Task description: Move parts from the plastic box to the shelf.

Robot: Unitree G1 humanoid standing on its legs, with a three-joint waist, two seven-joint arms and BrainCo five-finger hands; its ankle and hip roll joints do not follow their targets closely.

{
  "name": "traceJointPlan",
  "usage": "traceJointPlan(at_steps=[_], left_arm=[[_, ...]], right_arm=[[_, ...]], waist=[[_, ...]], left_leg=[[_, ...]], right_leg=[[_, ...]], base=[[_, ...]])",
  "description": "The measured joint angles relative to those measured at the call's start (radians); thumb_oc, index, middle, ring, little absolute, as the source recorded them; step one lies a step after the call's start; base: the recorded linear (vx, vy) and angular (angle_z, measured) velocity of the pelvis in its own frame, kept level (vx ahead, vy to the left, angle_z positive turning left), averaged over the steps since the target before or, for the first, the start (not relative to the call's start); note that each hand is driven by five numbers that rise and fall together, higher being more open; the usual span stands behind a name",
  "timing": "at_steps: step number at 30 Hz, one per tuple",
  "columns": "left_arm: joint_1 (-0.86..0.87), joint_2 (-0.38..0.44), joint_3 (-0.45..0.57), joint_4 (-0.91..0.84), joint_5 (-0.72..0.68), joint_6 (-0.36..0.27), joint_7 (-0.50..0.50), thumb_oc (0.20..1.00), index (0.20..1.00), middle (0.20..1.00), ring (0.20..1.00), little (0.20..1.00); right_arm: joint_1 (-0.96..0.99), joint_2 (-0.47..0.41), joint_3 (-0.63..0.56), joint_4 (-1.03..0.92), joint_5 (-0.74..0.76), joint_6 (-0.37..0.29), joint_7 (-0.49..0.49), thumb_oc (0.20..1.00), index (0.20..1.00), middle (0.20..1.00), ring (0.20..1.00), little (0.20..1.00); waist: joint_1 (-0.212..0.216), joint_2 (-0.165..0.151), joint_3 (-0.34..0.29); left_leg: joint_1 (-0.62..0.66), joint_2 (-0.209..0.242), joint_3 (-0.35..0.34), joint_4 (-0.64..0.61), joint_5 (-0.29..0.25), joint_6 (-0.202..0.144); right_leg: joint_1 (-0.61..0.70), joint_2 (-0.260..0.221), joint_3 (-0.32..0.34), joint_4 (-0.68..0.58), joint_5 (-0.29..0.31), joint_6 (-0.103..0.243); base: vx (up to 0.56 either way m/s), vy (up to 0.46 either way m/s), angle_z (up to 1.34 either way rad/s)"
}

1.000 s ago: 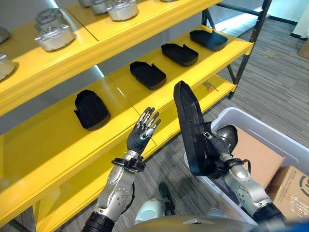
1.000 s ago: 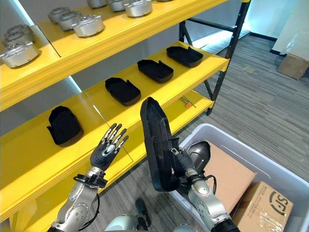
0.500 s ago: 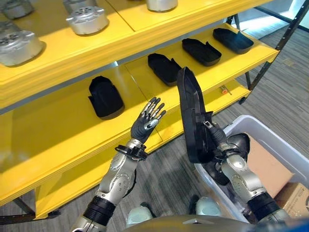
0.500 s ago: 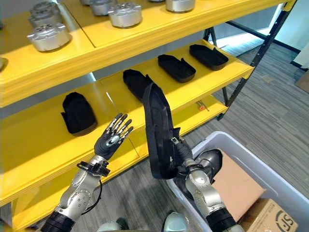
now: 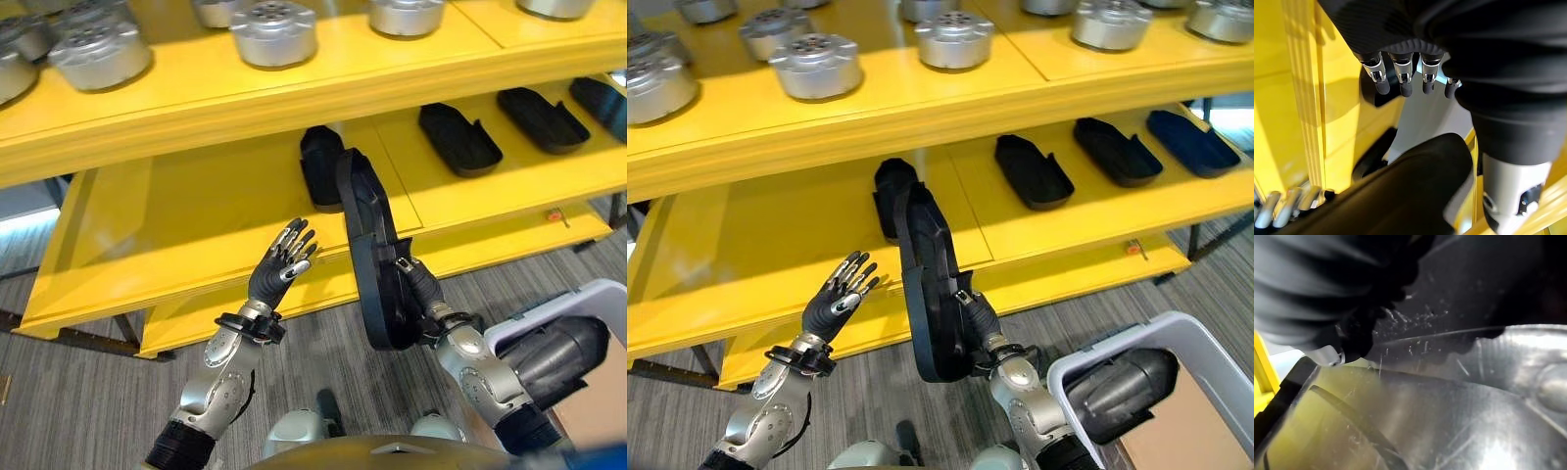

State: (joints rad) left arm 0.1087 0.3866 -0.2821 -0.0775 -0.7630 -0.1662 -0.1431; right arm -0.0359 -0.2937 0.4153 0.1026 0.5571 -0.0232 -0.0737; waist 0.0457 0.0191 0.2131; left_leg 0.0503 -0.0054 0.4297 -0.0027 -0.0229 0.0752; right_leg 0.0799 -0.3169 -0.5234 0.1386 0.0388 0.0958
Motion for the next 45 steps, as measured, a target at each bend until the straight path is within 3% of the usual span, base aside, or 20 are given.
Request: traceJointPlan(at_steps=[6, 7, 8, 11, 14, 17, 21, 26, 34, 38, 40, 41, 42, 43, 45], left_arm=[[0.024, 0.021, 0.02, 0.0, 0.007, -0.019, -0.003, 1.0, 1.0, 1.0, 1.0, 1.0], [0.022, 0.018, 0.026, 0.0, 0.002, -0.018, -0.005, 1.0, 1.0, 1.0, 1.0, 1.0], [0.009, 0.015, 0.027, 0.0, -0.004, -0.018, -0.011, 1.0, 1.0, 1.0, 1.0, 1.0], [-0.011, 0.017, 0.026, -0.004, -0.043, -0.021, -0.043, 1.0, 1.0, 1.0, 1.0, 1.0], [0.017, 0.009, 0.003, -0.055, -0.079, -0.012, -0.067, 1.0, 1.0, 1.0, 1.0, 1.0], [-0.015, -0.026, -0.044, -0.06, -0.081, 0.032, -0.08, 1.0, 1.0, 1.0, 1.0, 1.0], [-0.064, -0.065, -0.108, -0.035, -0.074, 0.07, -0.083, 1.0, 1.0, 1.0, 1.0, 1.0], [-0.054, -0.059, -0.108, -0.035, -0.073, 0.107, -0.098, 1.0, 1.0, 1.0, 1.0, 1.0], [-0.119, -0.035, -0.15, -0.034, -0.043, 0.133, -0.098, 1.0, 1.0, 1.0, 1.0, 1.0], [-0.129, -0.024, -0.149, -0.034, -0.04, 0.135, -0.088, 1.0, 1.0, 1.0, 1.0, 1.0], [-0.132, -0.029, -0.15, -0.034, -0.04, 0.136, -0.085, 1.0, 1.0, 1.0, 1.0, 1.0], [-0.135, -0.025, -0.15, -0.036, -0.04, 0.137, -0.074, 1.0, 1.0, 1.0, 1.0, 1.0], [-0.135, -0.018, -0.149, -0.034, -0.04, 0.141, -0.067, 1.0, 1.0, 1.0, 1.0, 1.0], [-0.135, -0.027, -0.149, -0.032, -0.039, 0.141, -0.066, 1.0, 1.0, 1.0, 1.0, 1.0], [-0.148, -0.034, -0.155, 0.006, -0.031, 0.134, -0.069, 1.0, 1.0, 1.0, 1.0, 1.0]], right_arm=[[-0.004, 0.007, 0.03, -0.007, 0.0, -0.001, -0.011, 0.2, 0.2, 0.2, 0.2, 0.2], [-0.001, 0.002, 0.029, -0.01, 0.0, 0.0, -0.021, 0.2, 0.2, 0.2, 0.2, 0.2], [0.008, -0.007, 0.028, -0.017, 0.004, 0.0, -0.032, 0.2, 0.2, 0.2, 0.2, 0.2], [0.02, -0.029, 0.023, -0.031, 0.018, 0.008, -0.034, 0.2, 0.2, 0.2, 0.2, 0.2], [0.023, -0.031, -0.014, -0.009, 0.019, 0.009, 0.015, 0.2, 0.2, 0.2, 0.2, 0.2], [0.025, -0.06, -0.03, 0.013, 0.022, 0.024, 0.026, 0.2, 0.2, 0.2, 0.2, 0.2], [0.044, -0.074, -0.055, 0.018, 0.038, 0.038, 0.028, 0.2, 0.2, 0.2, 0.2, 0.2], [0.031, -0.06, -0.049, 0.018, 0.037, 0.038, 0.032, 0.2, 0.2, 0.2, 0.2, 0.2], [0.03, -0.059, -0.042, 0.054, 0.023, 0.024, 0.031, 0.2, 0.2, 0.2, 0.2, 0.2], [0.034, -0.063, -0.041, 0.054, 0.01, 0.022, 0.031, 0.2, 0.2, 0.2, 0.2, 0.2], [0.035, -0.064, -0.041, 0.054, 0.008, 0.02, 0.031, 0.2, 0.2, 0.2, 0.2, 0.2], [0.03, -0.063, -0.04, 0.057, 0.007, 0.019, 0.03, 0.2, 0.2, 0.2, 0.2, 0.2], [0.014, -0.061, -0.025, 0.062, 0.007, 0.02, 0.031, 0.2, 0.2, 0.2, 0.2, 0.2], [0.011, -0.062, -0.023, 0.061, 0.007, 0.019, 0.031, 0.2, 0.2, 0.2, 0.2, 0.2], [-0.003, -0.07, -0.026, 0.072, 0.007, 0.02, 0.03, 0.2, 0.2, 0.2, 0.2, 0.2]], waist=[[0.027, -0.011, 0.008], [0.016, -0.012, 0.013], [-0.01, -0.009, 0.014], [-0.031, -0.031, 0.01], [-0.034, -0.039, 0.003], [-0.062, -0.037, -0.004], [-0.114, -0.03, -0.006], [-0.109, -0.012, -0.021], [-0.161, -0.007, -0.031], [-0.171, -0.006, -0.031], [-0.174, -0.002, -0.029], [-0.176, -0.018, -0.021], [-0.178, -0.036, -0.009], [-0.193, -0.036, -0.008], [-0.209, -0.027, -0.009]], left_leg=[[-0.001, -0.004, -0.004, -0.031, -0.005, 0.004], [-0.001, -0.005, -0.053, -0.035, 0.008, 0.016], [0.001, 0.003, -0.1, -0.061, 0.035, 0.021], [0.006, 0.003, -0.134, -0.09, 0.059, 0.017], [0.035, -0.018, -0.11, -0.09, 0.043, -0.005], [0.041, -0.015, -0.126, -0.09, 0.041, -0.017], [0.021, -0.011, -0.148, -0.09, 0.071, -0.015], [0.02, -0.009, -0.142, -0.095, 0.062, -0.024], [0.01, 0.002, -0.094, -0.02, 0.042, -0.019], [-0.027, 0.031, -0.051, 0.077, -0.009, -0.078], [-0.058, 0.053, -0.023, 0.13, -0.003, -0.08], [-0.074, 0.067, -0.014, 0.178, 0.002, -0.1], [-0.11, 0.162, 0.087, 0.358, -0.07, -0.067], [-0.106, 0.226, 0.098, 0.381, -0.079, -0.071], [-0.091, 0.276, 0.033, 0.334, -0.076, -0.099]], right_leg=[[-0.032, -0.022, -0.046, 0.056, 0.04, 0.006], [-0.044, -0.004, -0.027, 0.075, 0.013, 0.016], [-0.041, 0.052, 0.026, 0.08, -0.038, 0.018], [-0.061, 0.176, 0.114, 0.042, -0.088, 0.01], [-0.003, 0.205, 0.074, -0.089, -0.08, -0.038], [0.054, 0.241, 0.092, -0.174, -0.059, -0.045], [0.076, 0.249, 0.207, -0.169, -0.071, -0.052], [0.088, 0.249, 0.213, -0.174, -0.106, -0.061], [0.064, 0.24, 0.233, -0.095, -0.154, -0.056], [0.038, 0.243, 0.258, -0.03, -0.195, -0.073], [0.025, 0.242, 0.253, -0.015, -0.199, -0.092], [0.011, 0.217, 0.256, 0.005, -0.201, -0.113], [0.019, 0.207, 0.245, 0.014, -0.194, -0.122], [0.018, 0.209, 0.245, 0.017, -0.196, -0.123], [0.006, 0.205, 0.252, 0.041, -0.2, -0.122]], base=[[-0.05, 0.128, 0.06], [0.07, 0.002, 0.7], [0.09, 0.011, 1.05], [0.11, 0.0, 0.64], [0.14, -0.061, -0.22], [0.12, -0.072, 0.12], [0.1, -0.11, 0.63], [0.12, -0.1, 0.15], [0.07, -0.077, -0.04], [0.08, -0.05, -0.11], [0.06, 0.069, 0.04], [0.07, 0.237, -0.07], [0.12, 0.39, -0.1], [0.12, 0.402, -0.03], [0.08, 0.342, -0.04]])
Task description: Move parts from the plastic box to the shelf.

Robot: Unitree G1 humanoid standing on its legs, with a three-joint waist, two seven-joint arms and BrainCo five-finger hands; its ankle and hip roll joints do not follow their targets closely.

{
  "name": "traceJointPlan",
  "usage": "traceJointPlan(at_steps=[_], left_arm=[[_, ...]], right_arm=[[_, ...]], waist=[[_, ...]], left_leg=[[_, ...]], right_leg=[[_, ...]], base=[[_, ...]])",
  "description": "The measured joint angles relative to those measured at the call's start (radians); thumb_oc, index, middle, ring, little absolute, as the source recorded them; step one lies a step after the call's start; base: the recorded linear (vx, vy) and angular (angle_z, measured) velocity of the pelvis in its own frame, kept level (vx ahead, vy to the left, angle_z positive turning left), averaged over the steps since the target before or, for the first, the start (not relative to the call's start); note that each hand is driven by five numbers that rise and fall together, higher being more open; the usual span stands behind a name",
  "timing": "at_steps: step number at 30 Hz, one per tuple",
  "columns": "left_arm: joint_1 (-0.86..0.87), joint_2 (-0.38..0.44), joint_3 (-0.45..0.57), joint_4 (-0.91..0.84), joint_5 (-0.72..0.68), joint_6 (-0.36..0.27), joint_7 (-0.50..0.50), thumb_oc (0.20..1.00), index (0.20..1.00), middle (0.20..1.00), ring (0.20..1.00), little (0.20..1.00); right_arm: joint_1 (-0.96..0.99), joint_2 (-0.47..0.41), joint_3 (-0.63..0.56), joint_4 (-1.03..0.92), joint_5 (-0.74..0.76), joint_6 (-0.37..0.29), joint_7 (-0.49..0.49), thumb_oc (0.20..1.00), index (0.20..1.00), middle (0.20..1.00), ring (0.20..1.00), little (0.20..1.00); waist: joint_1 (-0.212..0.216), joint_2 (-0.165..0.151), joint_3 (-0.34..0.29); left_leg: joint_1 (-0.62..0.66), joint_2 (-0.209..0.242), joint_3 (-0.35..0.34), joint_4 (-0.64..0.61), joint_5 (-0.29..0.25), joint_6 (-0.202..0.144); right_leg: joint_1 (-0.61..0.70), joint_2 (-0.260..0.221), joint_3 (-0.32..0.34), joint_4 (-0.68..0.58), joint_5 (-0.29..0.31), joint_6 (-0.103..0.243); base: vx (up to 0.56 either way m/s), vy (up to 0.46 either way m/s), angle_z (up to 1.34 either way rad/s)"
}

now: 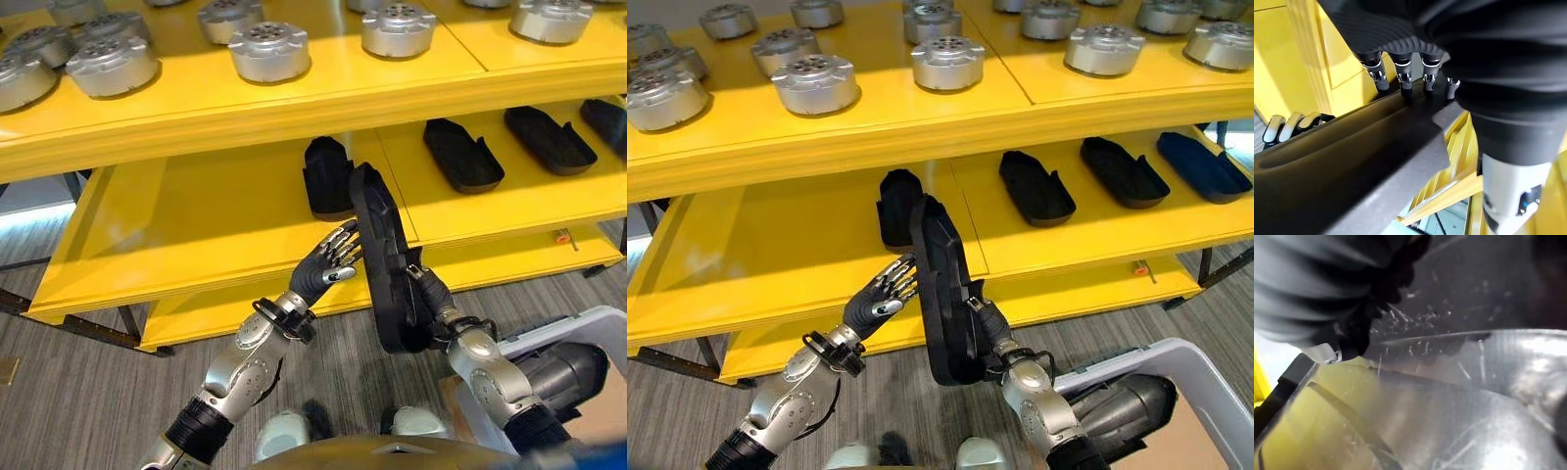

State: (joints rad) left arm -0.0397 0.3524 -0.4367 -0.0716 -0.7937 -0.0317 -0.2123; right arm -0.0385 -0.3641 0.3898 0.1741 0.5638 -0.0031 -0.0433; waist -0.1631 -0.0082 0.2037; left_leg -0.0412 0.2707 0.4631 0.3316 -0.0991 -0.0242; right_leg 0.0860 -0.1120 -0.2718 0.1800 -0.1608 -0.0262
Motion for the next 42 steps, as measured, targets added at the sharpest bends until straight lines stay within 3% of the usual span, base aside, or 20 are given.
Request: traceJointPlan(at_steps=[3, 6, 9, 10, 12, 13, 16, 17, 19, 20, 27, 28, 29, 32, 33, 35, 38, 39, 40, 42], left_arm=[[-0.024, 0.007, -0.036, 0.043, -0.001, -0.003, 0.0, 1.0, 1.0, 1.0, 1.0, 1.0], [-0.029, -0.006, -0.056, 0.052, -0.022, 0.012, -0.002, 1.0, 1.0, 1.0, 1.0, 1.0], [-0.066, -0.024, -0.059, 0.088, -0.005, 0.016, 0.026, 1.0, 1.0, 1.0, 1.0, 1.0], [-0.07, -0.004, -0.033, 0.099, -0.001, 0.017, 0.036, 1.0, 1.0, 1.0, 1.0, 1.0], [-0.054, 0.036, 0.01, 0.099, -0.002, 0.019, 0.044, 1.0, 1.0, 1.0, 1.0, 1.0], [-0.031, 0.06, 0.04, 0.099, -0.002, 0.02, 0.044, 1.0, 1.0, 1.0, 1.0, 1.0], [0.032, 0.084, 0.074, 0.091, 0.0, 0.016, 0.044, 1.0, 1.0, 1.0, 1.0, 1.0], [0.044, 0.092, 0.076, 0.09, 0.001, 0.015, 0.043, 1.0, 1.0, 1.0, 1.0, 1.0], [0.065, 0.1, 0.077, 0.09, 0.012, 0.004, 0.042, 1.0, 1.0, 1.0, 1.0, 1.0], [0.079, 0.092, 0.085, 0.091, 0.034, 0.001, 0.027, 1.0, 1.0, 1.0, 1.0, 1.0], [0.142, 0.083, 0.121, 0.084, 0.041, -0.034, -0.029, 1.0, 1.0, 1.0, 1.0, 1.0], [0.139, 0.077, 0.125, 0.084, 0.04, -0.039, -0.029, 1.0, 1.0, 1.0, 1.0, 1.0], [0.127, 0.07, 0.127, 0.083, 0.04, -0.04, -0.029, 1.0, 1.0, 1.0, 1.0, 1.0], [0.094, 0.067, 0.125, 0.079, 0.037, -0.037, -0.03, 1.0, 1.0, 1.0, 1.0, 1.0], [0.098, 0.06, 0.122, 0.069, 0.035, -0.037, -0.031, 1.0, 1.0, 1.0, 1.0, 1.0], [0.1, 0.044, 0.096, 0.055, 0.035, -0.025, -0.032, 1.0, 1.0, 1.0, 1.0, 1.0], [0.099, 0.016, 0.075, 0.065, 0.038, -0.014, -0.036, 1.0, 1.0, 1.0, 1.0, 1.0], [0.081, -0.009, 0.067, 0.078, 0.04, -0.013, -0.05, 1.0, 1.0, 1.0, 1.0, 1.0], [0.072, -0.007, 0.054, 0.078, 0.041, -0.012, -0.055, 1.0, 1.0, 1.0, 1.0, 1.0], [0.06, 0.016, 0.056, 0.077, 0.041, -0.003, -0.065, 1.0, 1.0, 1.0, 1.0, 1.0]], right_arm=[[0.002, -0.013, -0.004, 0.011, 0.0, 0.002, -0.001, 0.2, 0.2, 0.2, 0.2, 0.2], [0.004, -0.033, -0.008, 0.018, 0.0, 0.003, 0.003, 0.2, 0.2, 0.2, 0.2, 0.2], [0.026, -0.08, -0.046, 0.013, -0.01, 0.009, 0.008, 0.2, 0.2, 0.2, 0.2, 0.2], [0.051, -0.056, -0.055, 0.025, -0.015, 0.011, 0.007, 0.2, 0.2, 0.2, 0.2, 0.2], [0.08, -0.023, -0.028, 0.018, -0.042, 0.012, 0.028, 0.2, 0.2, 0.2, 0.2, 0.2], [0.089, -0.005, -0.024, 0.017, -0.101, 0.012, 0.033, 0.2, 0.2, 0.2, 0.2, 0.2], [0.085, -0.008, -0.009, -0.005, -0.146, 0.013, 0.032, 0.2, 0.2, 0.2, 0.2, 0.2], [0.084, -0.005, -0.004, -0.02, -0.155, 0.012, 0.034, 0.2, 0.2, 0.2, 0.2, 0.2], [0.07, 0.002, 0.006, -0.033, -0.158, 0.008, 0.042, 0.2, 0.2, 0.2, 0.2, 0.2], [0.061, 0.006, 0.012, -0.034, -0.157, 0.008, 0.039, 0.2, 0.2, 0.2, 0.2, 0.2], [0.013, 0.011, 0.032, -0.039, -0.157, 0.007, 0.011, 0.2, 0.2, 0.2, 0.2, 0.2], [0.006, 0.01, 0.042, -0.039, -0.157, 0.007, 0.008, 0.2, 0.2, 0.2, 0.2, 0.2], [0.007, 0.009, 0.044, -0.041, -0.157, 0.007, 0.009, 0.2, 0.2, 0.2, 0.2, 0.2], [0.02, -0.003, 0.04, -0.042, -0.158, 0.007, 0.008, 0.2, 0.2, 0.2, 0.2, 0.2], [0.021, -0.012, 0.034, -0.041, -0.163, 0.007, 0.007, 0.2, 0.2, 0.2, 0.2, 0.2], [0.019, -0.035, 0.007, -0.038, -0.166, 0.007, -0.002, 0.2, 0.2, 0.2, 0.2, 0.2], [0.026, -0.072, -0.009, -0.038, -0.165, 0.008, -0.013, 0.2, 0.2, 0.2, 0.2, 0.2], [0.031, -0.08, -0.034, -0.037, -0.164, 0.008, -0.023, 0.2, 0.2, 0.2, 0.2, 0.2], [0.053, -0.073, -0.042, -0.041, -0.159, 0.008, -0.034, 0.2, 0.2, 0.2, 0.2, 0.2], [0.056, -0.042, -0.043, -0.04, -0.157, 0.007, -0.033, 0.2, 0.2, 0.2, 0.2, 0.2]], waist=[[-0.006, -0.013, 0.008], [0.001, -0.035, 0.022], [-0.018, 0.036, 0.02], [-0.006, 0.004, 0.013], [0.029, -0.005, 0.006], [0.043, 0.007, 0.005], [0.064, 0.022, -0.007], [0.072, 0.02, -0.009], [0.098, 0.007, -0.014], [0.118, 0.005, -0.012], [0.202, 0.0, -0.009], [0.205, 0.005, -0.004], [0.191, 0.008, -0.001], [0.143, -0.02, 0.006], [0.141, -0.052, -0.009], [0.138, -0.036, -0.003], [0.1, -0.021, 0.003], [0.088, 0.011, 0.03], [0.067, 0.019, 0.037], [0.067, -0.017, 0.043]], left_leg=[[0.031, 0.082, -0.097, -0.115, 0.083, -0.067], [0.043, 0.102, -0.105, -0.153, 0.106, -0.055], [0.098, -0.018, -0.059, -0.236, 0.114, -0.052], [0.115, -0.083, -0.065, -0.242, 0.119, -0.086], [0.105, -0.144, -0.062, -0.258, 0.1, -0.038], [0.091, -0.17, -0.063, -0.268, 0.083, -0.02], [0.13, -0.207, -0.07, -0.352, 0.118, 0.027], [0.133, -0.211, -0.076, -0.375, 0.127, 0.034], [0.129, -0.229, -0.065, -0.406, 0.151, 0.034], [0.125, -0.239, -0.062, -0.406, 0.152, 0.034], [0.14, -0.218, -0.008, -0.421, 0.124, 0.052], [0.138, -0.212, -0.016, -0.43, 0.121, 0.065], [0.128, -0.198, -0.036, -0.429, 0.127, 0.07], [0.115, -0.209, -0.087, -0.43, 0.134, 0.068], [0.106, -0.23, -0.09, -0.43, 0.133, 0.066], [0.104, -0.228, -0.085, -0.43, 0.129, 0.057], [0.107, -0.223, -0.126, -0.43, 0.127, 0.046], [0.131, -0.2, -0.165, -0.432, 0.124, 0.065], [0.135, -0.19, -0.206, -0.426, 0.122, 0.065], [0.138, -0.203, -0.227, -0.427, 0.112, 0.059]], right_leg=[[-0.046, -0.043, 0.025, 0.088, -0.042, 0.014], [-0.105, -0.128, 0.06, 0.187, -0.071, 0.068], [-0.071, -0.185, 0.053, 0.163, -0.031, 0.157], [-0.05, -0.246, 0.064, 0.135, -0.002, 0.17], [-0.031, -0.267, 0.048, 0.068, 0.063, 0.16], [-0.009, -0.286, 0.042, 0.022, 0.145, 0.169], [-0.021, -0.302, 0.03, 0.013, 0.243, 0.171], [-0.032, -0.294, 0.015, 0.015, 0.225, 0.189], [-0.024, -0.276, -0.057, -0.027, 0.217, 0.186], [-0.021, -0.276, -0.087, -0.045, 0.244, 0.193], [-0.059, -0.279, -0.284, -0.02, 0.398, 0.133], [-0.099, -0.27, -0.273, 0.033, 0.33, 0.162], [-0.121, -0.214, -0.243, 0.062, 0.233, 0.169], [-0.109, -0.034, -0.123, -0.054, 0.158, 0.17], [-0.091, -0.02, -0.128, -0.126, 0.157, 0.088], [-0.057, 0.001, -0.127, -0.2, 0.189, 0.113], [-0.047, 0.001, -0.104, -0.162, 0.196, 0.095], [-0.149, -0.021, -0.04, 0.102, 0.142, 0.136], [-0.195, -0.028, 0.003, 0.086, 0.086, 0.2], [-0.23, -0.066, 0.023, -0.116, 0.161, 0.224]], base=[[0.07, 0.446, 0.02], [0.13, 0.539, -0.11], [0.13, 0.423, 0.18], [0.14, 0.48, 0.31], [0.12, 0.594, 0.29], [0.06, 0.573, 0.34], [0.01, 0.361, 0.15], [-0.02, 0.346, 0.09], [-0.02, 0.362, -0.07], [-0.01, 0.305, -0.07], [-0.02, 0.218, -0.22], [0.08, -0.019, -0.04], [0.11, -0.041, 0.27], [0.11, -0.048, 0.66], [0.1, -0.047, 0.28], [0.13, -0.1, 0.03], [0.16, -0.153, 0.36], [0.27, -0.226, 0.83], [0.26, -0.203, 0.77], [0.27, -0.245, 0.66]])
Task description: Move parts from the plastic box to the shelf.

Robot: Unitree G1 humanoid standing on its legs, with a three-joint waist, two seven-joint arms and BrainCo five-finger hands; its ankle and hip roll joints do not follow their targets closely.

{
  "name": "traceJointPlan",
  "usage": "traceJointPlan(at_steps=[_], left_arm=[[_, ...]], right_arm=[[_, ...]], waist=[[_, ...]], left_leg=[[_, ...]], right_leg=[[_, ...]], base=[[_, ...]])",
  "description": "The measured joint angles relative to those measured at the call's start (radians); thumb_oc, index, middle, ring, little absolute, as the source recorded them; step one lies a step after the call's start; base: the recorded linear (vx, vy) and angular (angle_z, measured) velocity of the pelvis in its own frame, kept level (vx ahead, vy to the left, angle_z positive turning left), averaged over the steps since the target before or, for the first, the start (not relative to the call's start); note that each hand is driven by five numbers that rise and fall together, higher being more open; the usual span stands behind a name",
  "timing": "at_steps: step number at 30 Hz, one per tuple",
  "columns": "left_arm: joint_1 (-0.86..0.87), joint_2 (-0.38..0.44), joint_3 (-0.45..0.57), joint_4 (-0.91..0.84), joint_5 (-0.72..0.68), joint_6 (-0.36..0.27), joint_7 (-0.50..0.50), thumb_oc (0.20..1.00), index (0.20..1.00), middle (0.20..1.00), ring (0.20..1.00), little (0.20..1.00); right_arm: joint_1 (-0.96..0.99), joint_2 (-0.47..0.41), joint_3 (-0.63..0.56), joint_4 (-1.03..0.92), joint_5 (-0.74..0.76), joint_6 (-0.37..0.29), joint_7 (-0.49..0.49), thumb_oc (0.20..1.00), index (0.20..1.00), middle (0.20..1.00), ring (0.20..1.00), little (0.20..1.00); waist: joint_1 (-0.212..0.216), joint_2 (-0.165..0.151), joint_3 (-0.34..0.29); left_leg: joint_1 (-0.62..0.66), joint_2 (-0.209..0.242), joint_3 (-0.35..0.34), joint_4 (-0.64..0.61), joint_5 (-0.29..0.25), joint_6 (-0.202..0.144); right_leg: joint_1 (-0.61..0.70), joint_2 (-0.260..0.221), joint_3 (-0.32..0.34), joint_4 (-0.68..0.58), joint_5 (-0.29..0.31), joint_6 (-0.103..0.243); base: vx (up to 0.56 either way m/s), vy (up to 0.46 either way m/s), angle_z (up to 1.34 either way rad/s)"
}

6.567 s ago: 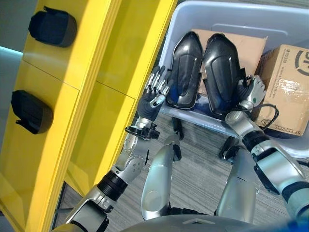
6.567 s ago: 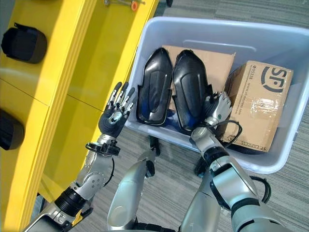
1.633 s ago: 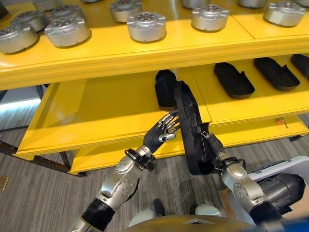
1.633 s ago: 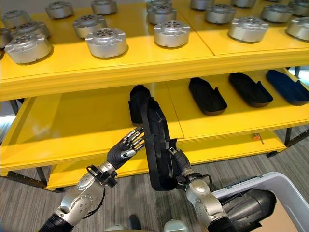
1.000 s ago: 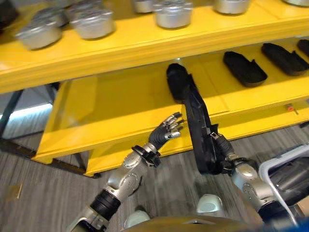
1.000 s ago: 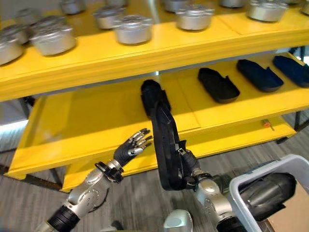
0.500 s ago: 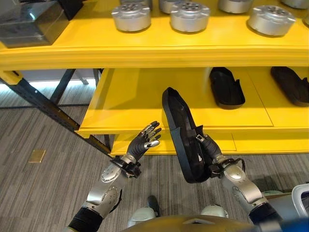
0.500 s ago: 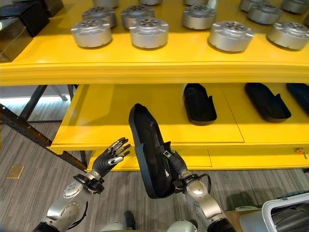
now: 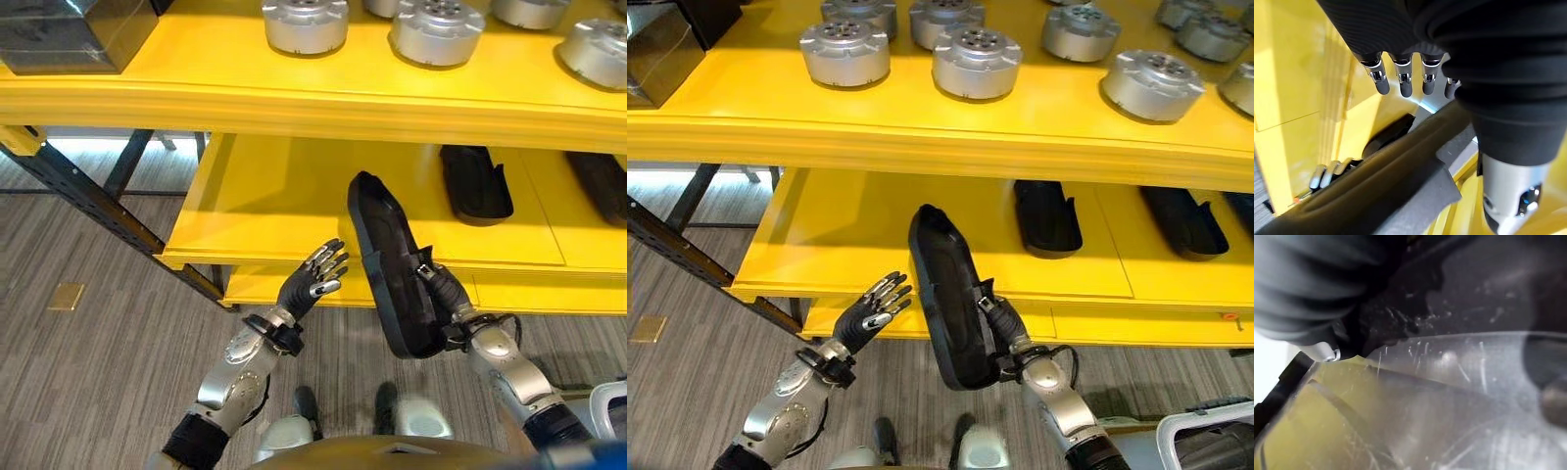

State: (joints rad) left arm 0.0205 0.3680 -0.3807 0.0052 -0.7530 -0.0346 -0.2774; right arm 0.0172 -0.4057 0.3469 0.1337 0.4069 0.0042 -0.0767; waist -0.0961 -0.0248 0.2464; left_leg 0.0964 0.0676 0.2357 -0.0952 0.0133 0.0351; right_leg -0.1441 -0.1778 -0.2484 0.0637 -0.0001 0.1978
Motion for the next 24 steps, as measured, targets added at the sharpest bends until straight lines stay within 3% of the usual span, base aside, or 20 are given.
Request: traceJointPlan(at_steps=[1, 3, 4, 5, 6, 8, 10, 14, 17, 20, 23, 24], left_arm=[[0.008, 0.038, 0.001, -0.001, 0.0, 0.011, 0.0, 1.0, 1.0, 1.0, 1.0, 1.0], [0.053, 0.058, 0.007, -0.016, 0.03, 0.008, 0.0, 1.0, 1.0, 1.0, 1.0, 1.0], [0.064, 0.066, 0.01, -0.015, 0.037, 0.009, 0.001, 1.0, 1.0, 1.0, 1.0, 1.0], [0.074, 0.053, 0.007, -0.031, 0.037, 0.008, 0.0, 1.0, 1.0, 1.0, 1.0, 1.0], [0.075, 0.046, 0.007, -0.044, 0.037, 0.008, 0.001, 1.0, 1.0, 1.0, 1.0, 1.0], [0.063, 0.029, 0.008, -0.054, 0.036, 0.007, 0.002, 1.0, 1.0, 1.0, 1.0, 1.0], [0.051, 0.018, 0.008, -0.054, 0.036, 0.006, 0.002, 1.0, 1.0, 1.0, 1.0, 1.0], [0.034, -0.007, 0.008, -0.062, 0.036, 0.01, 0.003, 1.0, 1.0, 1.0, 1.0, 1.0], [0.02, -0.006, 0.008, -0.062, 0.029, 0.029, 0.018, 1.0, 1.0, 1.0, 1.0, 1.0], [0.008, -0.007, 0.007, -0.062, 0.028, 0.031, 0.041, 1.0, 1.0, 1.0, 1.0, 1.0], [-0.028, -0.007, 0.003, -0.062, 0.027, 0.031, 0.075, 1.0, 1.0, 1.0, 1.0, 1.0], [-0.03, -0.008, 0.0, -0.062, 0.027, 0.031, 0.084, 1.0, 1.0, 1.0, 1.0, 1.0]], right_arm=[[0.002, 0.037, -0.001, -0.001, 0.0, 0.0, 0.002, 0.2, 0.2, 0.2, 0.2, 0.2], [0.008, 0.044, 0.009, -0.014, -0.018, 0.0, 0.01, 0.2, 0.2, 0.2, 0.2, 0.2], [0.007, 0.038, 0.009, -0.017, -0.023, -0.001, 0.012, 0.2, 0.2, 0.2, 0.2, 0.2], [0.002, 0.015, 0.001, -0.015, -0.029, -0.001, 0.005, 0.2, 0.2, 0.2, 0.2, 0.2], [-0.001, -0.003, 0.0, -0.015, -0.031, 0.0, 0.003, 0.2, 0.2, 0.2, 0.2, 0.2], [-0.002, -0.023, -0.008, -0.015, -0.037, 0.0, -0.004, 0.2, 0.2, 0.2, 0.2, 0.2], [-0.003, -0.039, -0.012, -0.017, -0.037, 0.0, -0.005, 0.2, 0.2, 0.2, 0.2, 0.2], [-0.024, -0.044, -0.022, -0.019, -0.037, -0.001, -0.007, 0.2, 0.2, 0.2, 0.2, 0.2], [-0.026, -0.041, -0.009, -0.018, -0.035, -0.001, -0.002, 0.2, 0.2, 0.2, 0.2, 0.2], [-0.024, -0.034, 0.009, -0.018, -0.034, 0.0, 0.006, 0.2, 0.2, 0.2, 0.2, 0.2], [-0.028, -0.031, 0.026, -0.012, -0.035, 0.0, 0.007, 0.2, 0.2, 0.2, 0.2, 0.2], [-0.031, -0.027, 0.028, -0.004, -0.035, 0.0, 0.007, 0.2, 0.2, 0.2, 0.2, 0.2]], waist=[[0.002, -0.021, 0.011], [0.009, -0.041, 0.0], [0.012, -0.03, 0.0], [-0.001, 0.022, 0.005], [0.002, 0.037, 0.005], [0.001, 0.042, 0.005], [0.0, 0.042, 0.005], [-0.003, 0.044, 0.001], [-0.007, 0.043, -0.002], [-0.018, 0.041, -0.012], [-0.023, 0.04, -0.013], [-0.025, 0.038, -0.017]], left_leg=[[0.022, 0.0, -0.015, -0.004, -0.01, -0.013], [0.058, 0.0, -0.007, -0.004, -0.039, -0.053], [0.075, 0.011, -0.007, -0.004, -0.053, -0.067], [0.091, 0.062, 0.01, 0.001, -0.064, -0.067], [0.103, 0.082, 0.039, 0.006, -0.06, -0.075], [0.113, 0.116, 0.123, 0.048, -0.042, -0.097], [0.135, 0.141, 0.17, 0.091, -0.04, -0.101], [0.128, 0.16, 0.196, 0.188, -0.018, -0.117], [0.124, 0.167, 0.196, 0.23, 0.007, -0.155], [0.092, 0.181, 0.223, 0.293, 0.023, -0.17], [0.034, 0.226, 0.242, 0.444, 0.052, -0.202], [0.019, 0.243, 0.283, 0.48, 0.034, -0.192]], right_leg=[[-0.019, -0.021, -0.017, -0.083, 0.061, -0.004], [-0.009, -0.038, -0.072, -0.067, 0.064, 0.001], [0.005, -0.031, -0.068, -0.066, 0.111, -0.026], [0.016, 0.023, -0.07, -0.043, 0.118, -0.039], [0.025, 0.044, -0.071, -0.044, 0.12, -0.083], [0.062, 0.086, -0.08, -0.057, 0.11, -0.158], [0.11, 0.108, -0.087, -0.067, 0.091, -0.192], [0.155, 0.11, -0.095, -0.068, 0.051, -0.218], [0.152, 0.102, -0.094, -0.044, 0.027, -0.215], [0.152, 0.098, -0.096, -0.04, 0.014, -0.218], [0.154, 0.089, -0.096, -0.032, 0.005, -0.235], [0.16, 0.08, -0.094, -0.035, -0.002, -0.248]], base=[[0.23, -0.256, 0.48], [0.26, -0.224, 0.22], [0.34, -0.279, 0.2], [0.28, -0.251, 0.13], [0.31, -0.269, 0.11], [0.23, -0.195, -0.03], [0.24, -0.226, 0.01], [0.16, -0.223, -0.04], [0.06, -0.169, -0.07], [0.02, -0.161, -0.06], [0.01, -0.017, -0.08], [0.04, 0.097, -0.13]])
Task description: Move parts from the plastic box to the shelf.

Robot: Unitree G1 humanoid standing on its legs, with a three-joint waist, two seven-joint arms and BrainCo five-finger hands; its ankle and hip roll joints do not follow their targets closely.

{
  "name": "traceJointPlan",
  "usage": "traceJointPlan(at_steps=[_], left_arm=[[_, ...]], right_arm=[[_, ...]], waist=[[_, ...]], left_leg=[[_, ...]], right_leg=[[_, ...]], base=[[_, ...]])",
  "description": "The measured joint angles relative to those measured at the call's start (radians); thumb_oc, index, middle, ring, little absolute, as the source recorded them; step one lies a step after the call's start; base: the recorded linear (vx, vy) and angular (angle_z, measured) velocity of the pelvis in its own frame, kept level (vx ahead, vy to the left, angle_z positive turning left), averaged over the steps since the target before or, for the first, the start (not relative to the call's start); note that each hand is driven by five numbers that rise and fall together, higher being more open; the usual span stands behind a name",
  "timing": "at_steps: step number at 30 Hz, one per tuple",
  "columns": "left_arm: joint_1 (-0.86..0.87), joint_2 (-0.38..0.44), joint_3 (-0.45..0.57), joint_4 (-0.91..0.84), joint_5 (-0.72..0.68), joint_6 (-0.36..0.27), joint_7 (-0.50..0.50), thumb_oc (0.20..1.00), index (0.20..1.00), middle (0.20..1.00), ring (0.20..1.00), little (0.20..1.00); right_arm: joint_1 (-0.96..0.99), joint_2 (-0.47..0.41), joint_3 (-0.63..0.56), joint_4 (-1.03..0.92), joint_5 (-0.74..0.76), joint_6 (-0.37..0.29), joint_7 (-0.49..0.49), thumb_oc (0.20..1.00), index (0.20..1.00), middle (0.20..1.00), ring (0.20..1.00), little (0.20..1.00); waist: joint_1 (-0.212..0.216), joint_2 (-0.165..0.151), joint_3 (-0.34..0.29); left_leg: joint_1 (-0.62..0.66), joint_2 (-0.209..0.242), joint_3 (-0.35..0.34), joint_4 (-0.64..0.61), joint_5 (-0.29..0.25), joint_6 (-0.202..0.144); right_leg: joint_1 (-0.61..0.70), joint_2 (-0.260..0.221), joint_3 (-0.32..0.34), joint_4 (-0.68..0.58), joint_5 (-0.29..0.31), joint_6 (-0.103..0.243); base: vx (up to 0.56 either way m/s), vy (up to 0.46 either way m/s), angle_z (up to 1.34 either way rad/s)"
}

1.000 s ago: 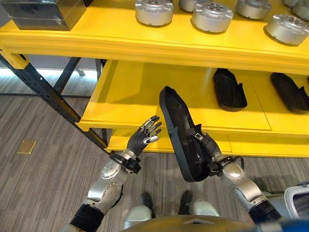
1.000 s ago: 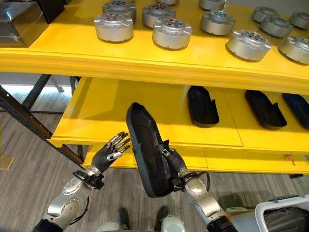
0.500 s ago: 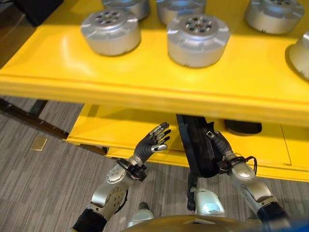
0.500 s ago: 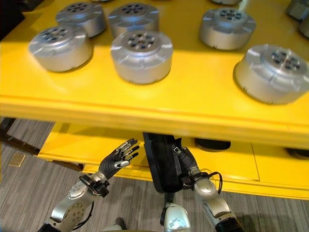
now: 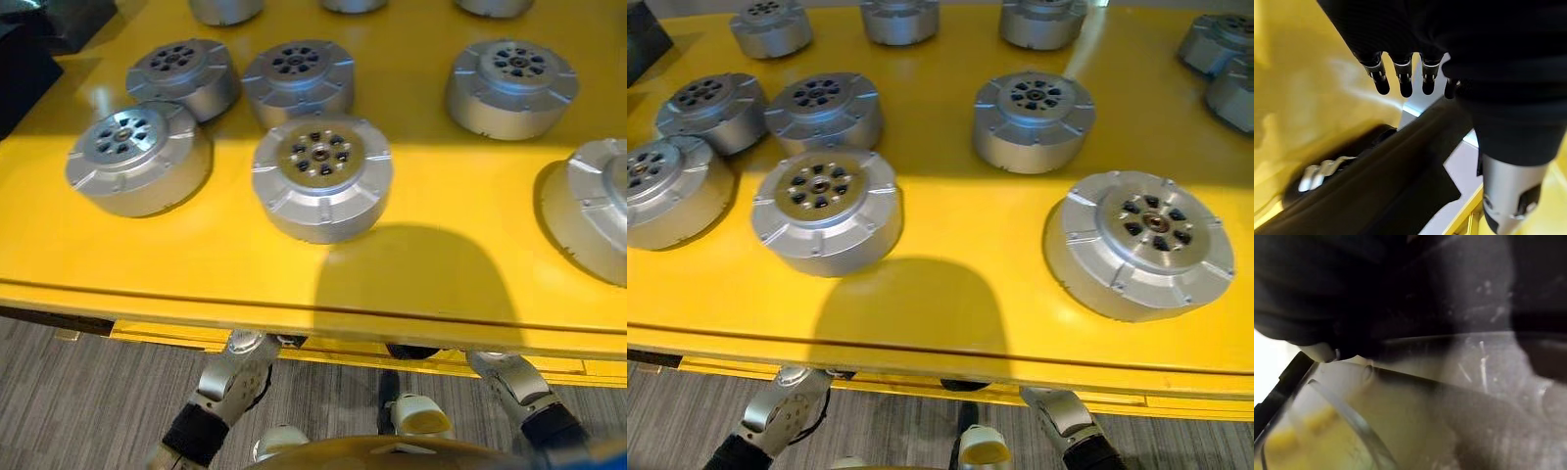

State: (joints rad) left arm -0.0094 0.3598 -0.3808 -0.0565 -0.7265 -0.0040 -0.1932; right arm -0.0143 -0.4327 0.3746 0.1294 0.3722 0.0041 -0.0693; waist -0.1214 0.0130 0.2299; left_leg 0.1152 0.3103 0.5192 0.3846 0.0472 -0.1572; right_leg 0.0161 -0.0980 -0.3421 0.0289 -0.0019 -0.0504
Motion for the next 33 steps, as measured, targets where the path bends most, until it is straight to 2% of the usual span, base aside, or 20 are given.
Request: traceJointPlan(at_steps=[2, 3, 4, 5, 6, 8, 9, 12, 13, 16, 19, 22, 23, 25, 27, 28, 30, 31, 32, 33], left_arm=[[-0.001, -0.002, -0.008, 0.0, 0.0, 0.001, 0.002, 1.0, 1.0, 1.0, 1.0, 1.0], [-0.001, -0.001, -0.009, 0.0, 0.0, 0.001, 0.002, 1.0, 1.0, 1.0, 1.0, 1.0], [0.0, -0.001, -0.009, 0.0, 0.0, 0.001, 0.002, 1.0, 1.0, 1.0, 1.0, 1.0], [0.009, -0.002, -0.013, 0.001, -0.001, 0.001, 0.002, 1.0, 1.0, 1.0, 1.0, 1.0], [0.01, -0.001, -0.013, 0.002, -0.002, 0.001, 0.002, 1.0, 1.0, 1.0, 1.0, 1.0], [0.023, 0.003, -0.013, 0.003, -0.003, 0.001, 0.002, 1.0, 1.0, 1.0, 1.0, 1.0], [0.026, 0.003, -0.013, 0.003, -0.003, 0.001, 0.002, 1.0, 1.0, 1.0, 1.0, 1.0], [0.022, 0.001, -0.013, 0.003, -0.003, 0.003, -0.004, 1.0, 1.0, 1.0, 1.0, 1.0], [0.016, 0.0, -0.012, 0.003, -0.003, 0.012, -0.005, 1.0, 1.0, 1.0, 1.0, 1.0], [0.019, 0.004, -0.022, 0.006, -0.003, 0.033, -0.005, 1.0, 1.0, 1.0, 1.0, 1.0], [0.023, 0.003, -0.035, 0.012, -0.001, 0.038, -0.005, 1.0, 1.0, 1.0, 1.0, 1.0], [0.02, 0.006, -0.038, 0.011, 0.012, 0.036, -0.005, 1.0, 1.0, 1.0, 1.0, 1.0], [0.021, 0.01, -0.036, 0.011, 0.009, 0.035, -0.005, 1.0, 1.0, 1.0, 1.0, 1.0], [0.02, 0.033, -0.026, 0.011, 0.002, 0.035, -0.021, 1.0, 1.0, 1.0, 1.0, 1.0], [0.006, 0.032, -0.041, 0.013, 0.002, 0.037, -0.038, 1.0, 1.0, 1.0, 1.0, 1.0], [-0.013, 0.028, -0.051, 0.022, 0.002, 0.041, -0.05, 1.0, 1.0, 1.0, 1.0, 1.0], [-0.011, 0.016, -0.049, 0.049, 0.002, 0.043, -0.051, 1.0, 1.0, 1.0, 1.0, 1.0], [-0.003, 0.013, -0.049, 0.051, 0.002, 0.046, -0.049, 1.0, 1.0, 1.0, 1.0, 1.0], [0.015, 0.013, -0.046, 0.051, 0.002, 0.046, -0.047, 1.0, 1.0, 1.0, 1.0, 1.0], [0.027, 0.014, -0.045, 0.051, 0.002, 0.045, -0.047, 1.0, 1.0, 1.0, 1.0, 1.0]], right_arm=[[-0.004, -0.001, -0.009, 0.009, 0.0, 0.0, -0.004, 0.2, 0.2, 0.2, 0.2, 0.2], [-0.005, -0.003, -0.01, 0.01, 0.0, 0.0, -0.004, 0.2, 0.2, 0.2, 0.2, 0.2], [-0.005, -0.004, -0.01, 0.01, 0.0, 0.0, -0.004, 0.2, 0.2, 0.2, 0.2, 0.2], [0.0, -0.007, -0.009, 0.018, -0.001, 0.0, -0.005, 0.2, 0.2, 0.2, 0.2, 0.2], [0.002, 0.002, -0.006, 0.019, -0.001, 0.0, -0.002, 0.2, 0.2, 0.2, 0.2, 0.2], [0.003, 0.001, 0.017, 0.022, -0.001, 0.0, 0.005, 0.2, 0.2, 0.2, 0.2, 0.2], [0.003, 0.0, 0.019, 0.022, -0.001, 0.0, 0.006, 0.2, 0.2, 0.2, 0.2, 0.2], [0.018, -0.004, 0.008, 0.022, 0.0, 0.0, 0.001, 0.2, 0.2, 0.2, 0.2, 0.2], [0.022, -0.011, 0.001, 0.024, 0.001, 0.0, -0.005, 0.2, 0.2, 0.2, 0.2, 0.2], [0.025, 0.001, -0.016, 0.031, 0.008, 0.001, -0.015, 0.2, 0.2, 0.2, 0.2, 0.2], [0.045, 0.03, -0.048, 0.033, 0.027, 0.001, -0.021, 0.2, 0.2, 0.2, 0.2, 0.2], [0.065, 0.052, -0.054, 0.032, 0.075, 0.002, -0.03, 0.2, 0.2, 0.2, 0.2, 0.2], [0.082, 0.072, -0.071, 0.015, 0.076, 0.006, -0.031, 0.2, 0.2, 0.2, 0.2, 0.2], [0.077, 0.083, -0.075, -0.033, 0.076, 0.005, -0.031, 0.2, 0.2, 0.2, 0.2, 0.2], [0.056, 0.089, -0.075, -0.035, 0.076, 0.004, -0.035, 0.2, 0.2, 0.2, 0.2, 0.2], [0.048, 0.087, -0.081, -0.034, 0.076, 0.004, -0.042, 0.2, 0.2, 0.2, 0.2, 0.2], [0.046, 0.095, -0.082, -0.032, 0.078, 0.004, -0.052, 0.2, 0.2, 0.2, 0.2, 0.2], [0.05, 0.1, -0.082, -0.032, 0.079, 0.004, -0.051, 0.2, 0.2, 0.2, 0.2, 0.2], [0.05, 0.102, -0.079, -0.033, 0.078, 0.006, -0.044, 0.2, 0.2, 0.2, 0.2, 0.2], [0.05, 0.103, -0.079, -0.035, 0.078, 0.006, -0.037, 0.2, 0.2, 0.2, 0.2, 0.2]], waist=[[-0.02, 0.009, -0.006], [-0.031, 0.016, -0.01], [-0.031, 0.017, -0.011], [-0.025, 0.033, -0.024], [-0.022, 0.028, -0.027], [0.004, 0.019, -0.027], [0.008, 0.018, -0.029], [-0.009, 0.038, -0.042], [-0.016, 0.051, -0.05], [-0.015, 0.031, -0.053], [-0.026, 0.028, -0.062], [-0.032, 0.005, -0.071], [-0.03, -0.021, -0.067], [-0.024, -0.069, -0.066], [-0.027, -0.091, -0.054], [-0.024, -0.095, -0.049], [-0.021, -0.085, -0.043], [-0.02, -0.078, -0.041], [0.006, -0.074, -0.038], [0.015, -0.059, -0.029]], left_leg=[[0.009, -0.016, 0.069, -0.093, -0.028, 0.01], [0.02, -0.042, 0.079, -0.228, -0.017, 0.023], [0.023, -0.048, 0.078, -0.254, -0.011, 0.031], [0.047, -0.068, 0.047, -0.345, 0.054, 0.067], [0.045, -0.07, 0.022, -0.348, 0.051, 0.063], [0.03, -0.105, -0.091, -0.309, 0.04, 0.052], [0.019, -0.108, -0.112, -0.283, 0.024, 0.052], [0.023, -0.114, -0.117, -0.298, -0.065, 0.082], [0.024, -0.121, -0.115, -0.331, -0.118, 0.085], [0.025, -0.159, -0.095, -0.35, -0.124, 0.102], [0.044, -0.204, -0.09, -0.387, -0.126, 0.111], [0.044, -0.241, -0.091, -0.4, -0.12, 0.117], [0.041, -0.256, -0.091, -0.397, -0.125, 0.125], [0.021, -0.294, -0.091, -0.353, -0.152, 0.152], [-0.05, -0.293, -0.092, -0.24, -0.209, 0.178], [-0.076, -0.282, -0.089, -0.201, -0.229, 0.189], [-0.08, -0.279, -0.076, -0.204, -0.23, 0.207], [-0.075, -0.279, -0.066, -0.212, -0.225, 0.215], [-0.048, -0.279, -0.027, -0.245, -0.205, 0.228], [-0.042, -0.278, -0.008, -0.261, -0.198, 0.236]], right_leg=[[0.001, -0.012, 0.0, -0.001, -0.001, -0.001], [0.001, -0.011, 0.0, 0.0, -0.001, -0.001], [0.001, -0.01, 0.0, 0.002, -0.001, -0.001], [-0.009, 0.009, 0.015, 0.015, -0.019, 0.034], [-0.022, 0.001, 0.024, 0.018, -0.024, 0.035], [-0.041, -0.043, 0.069, 0.018, -0.014, 0.051], [-0.043, -0.05, 0.082, 0.018, -0.011, 0.054], [-0.065, -0.047, 0.085, 0.041, 0.016, 0.087], [-0.094, -0.043, 0.09, 0.063, 0.023, 0.095], [-0.113, -0.077, 0.117, 0.076, 0.044, 0.114], [-0.103, -0.112, 0.128, 0.071, 0.063, 0.14], [-0.091, -0.133, 0.135, 0.02, 0.107, 0.159], [-0.087, -0.152, 0.133, 0.019, 0.119, 0.165], [-0.088, -0.189, 0.138, 0.005, 0.169, 0.173], [-0.108, -0.212, 0.141, 0.004, 0.227, 0.184], [-0.113, -0.221, 0.138, -0.011, 0.265, 0.187], [-0.113, -0.219, 0.132, -0.058, 0.383, 0.183], [-0.113, -0.22, 0.117, -0.058, 0.376, 0.185], [-0.119, -0.219, 0.046, -0.028, 0.299, 0.181], [-0.123, -0.218, 0.02, 0.01, 0.266, 0.194]], base=[[0.05, 0.112, 0.02], [0.06, 0.171, 0.08], [0.08, 0.216, -0.05], [0.07, 0.23, -0.17], [0.05, 0.267, -0.33], [0.02, 0.333, -0.46], [0.0, 0.418, -0.39], [-0.03, 0.339, -0.04], [-0.05, 0.429, -0.02], [-0.01, 0.329, -0.06], [-0.04, 0.294, -0.04], [-0.1, 0.352, 0.01], [-0.17, 0.323, 0.09], [-0.24, 0.448, 0.07], [-0.13, 0.309, 0.1], [-0.04, 0.143, 0.05], [-0.04, 0.117, -0.12], [-0.09, 0.117, -0.5], [-0.12, 0.094, -0.67], [-0.11, 0.072, -0.67]])
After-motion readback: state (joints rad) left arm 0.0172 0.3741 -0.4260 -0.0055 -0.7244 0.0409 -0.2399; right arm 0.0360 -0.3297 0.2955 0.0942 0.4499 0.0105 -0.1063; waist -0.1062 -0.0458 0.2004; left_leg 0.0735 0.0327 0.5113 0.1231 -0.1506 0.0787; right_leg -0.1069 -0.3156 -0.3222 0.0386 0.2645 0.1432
